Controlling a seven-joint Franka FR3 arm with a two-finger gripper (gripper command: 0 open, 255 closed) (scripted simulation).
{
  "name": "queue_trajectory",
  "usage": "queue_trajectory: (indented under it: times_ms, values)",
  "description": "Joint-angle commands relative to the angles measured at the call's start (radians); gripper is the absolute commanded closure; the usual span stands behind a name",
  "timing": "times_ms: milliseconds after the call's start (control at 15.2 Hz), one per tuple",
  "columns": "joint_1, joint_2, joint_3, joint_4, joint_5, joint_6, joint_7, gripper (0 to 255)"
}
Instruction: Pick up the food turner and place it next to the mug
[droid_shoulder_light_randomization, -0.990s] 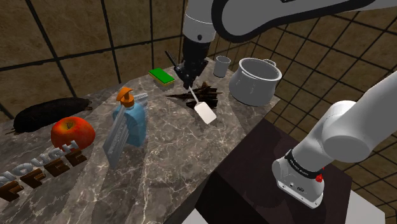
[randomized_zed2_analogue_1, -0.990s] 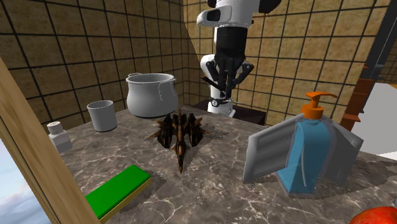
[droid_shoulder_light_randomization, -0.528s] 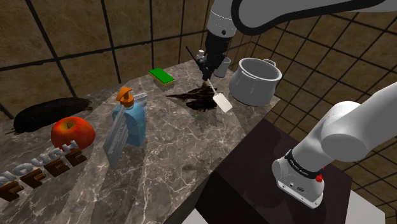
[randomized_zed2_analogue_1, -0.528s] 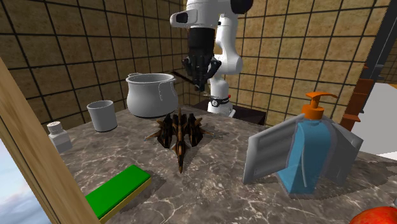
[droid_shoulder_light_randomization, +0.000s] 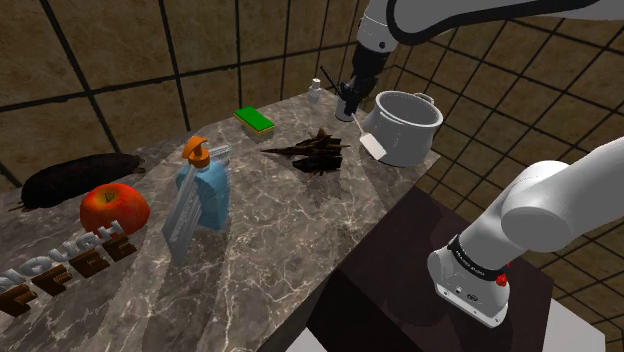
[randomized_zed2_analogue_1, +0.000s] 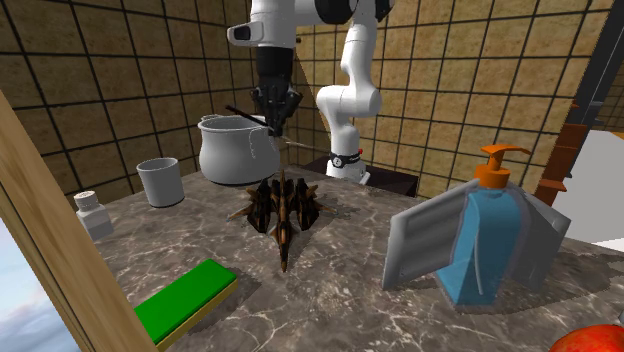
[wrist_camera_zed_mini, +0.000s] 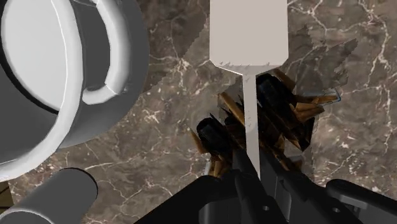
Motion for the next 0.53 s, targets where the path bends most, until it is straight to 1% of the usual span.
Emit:
queue_trajectory:
  times_ms: [0,462]
  values:
    - [-0.021,-0.001,-0.037,-0.003,-0.010,0.000,-0.053,255]
    - [-0.095,0.013,-0.163,0.009,-0.044,0.001,-0.233,255]
